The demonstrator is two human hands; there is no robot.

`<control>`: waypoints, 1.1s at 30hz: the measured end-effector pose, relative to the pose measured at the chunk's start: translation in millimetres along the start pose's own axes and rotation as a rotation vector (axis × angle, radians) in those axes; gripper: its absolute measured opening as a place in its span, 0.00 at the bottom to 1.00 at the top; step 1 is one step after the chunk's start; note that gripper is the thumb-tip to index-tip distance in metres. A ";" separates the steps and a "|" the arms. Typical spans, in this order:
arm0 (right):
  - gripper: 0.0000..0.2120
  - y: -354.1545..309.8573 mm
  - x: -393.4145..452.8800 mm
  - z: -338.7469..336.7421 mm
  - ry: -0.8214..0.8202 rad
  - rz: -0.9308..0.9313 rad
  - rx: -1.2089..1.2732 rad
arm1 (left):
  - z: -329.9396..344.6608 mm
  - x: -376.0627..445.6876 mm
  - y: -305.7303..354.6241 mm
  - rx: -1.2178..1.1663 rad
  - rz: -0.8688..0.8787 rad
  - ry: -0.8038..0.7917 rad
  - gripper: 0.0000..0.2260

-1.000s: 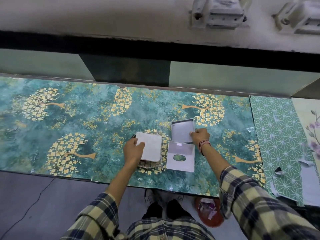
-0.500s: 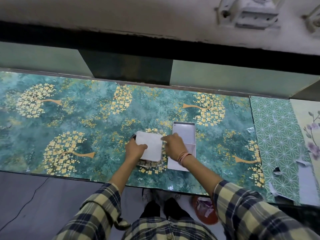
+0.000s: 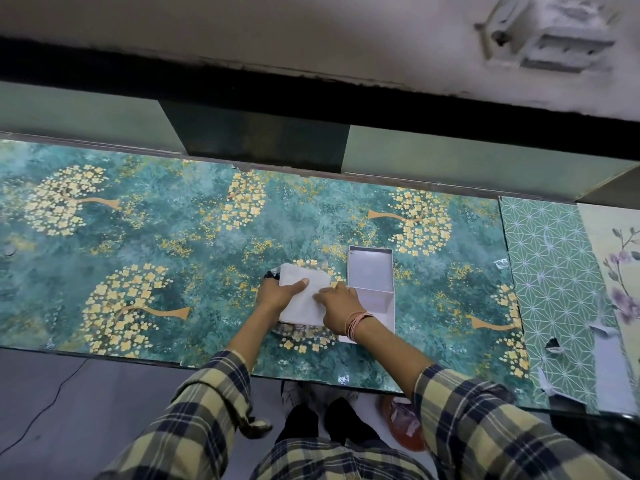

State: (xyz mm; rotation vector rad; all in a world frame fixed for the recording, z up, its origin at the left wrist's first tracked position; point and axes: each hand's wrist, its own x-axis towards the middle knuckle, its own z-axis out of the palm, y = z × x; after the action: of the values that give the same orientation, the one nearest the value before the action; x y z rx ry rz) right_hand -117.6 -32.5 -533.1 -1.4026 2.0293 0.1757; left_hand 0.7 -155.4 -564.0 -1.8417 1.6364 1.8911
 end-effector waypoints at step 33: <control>0.47 68.0 -72.3 -34.0 0.286 0.301 2.103 | 32.2 -99.2 74.6 -0.309 0.158 -0.405 0.21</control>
State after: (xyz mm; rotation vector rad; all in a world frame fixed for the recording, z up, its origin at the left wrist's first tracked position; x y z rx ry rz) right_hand -176.7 37.2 -481.6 0.2733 1.2784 -1.5777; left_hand -40.8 -107.4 -452.6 -1.3060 1.4526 2.4986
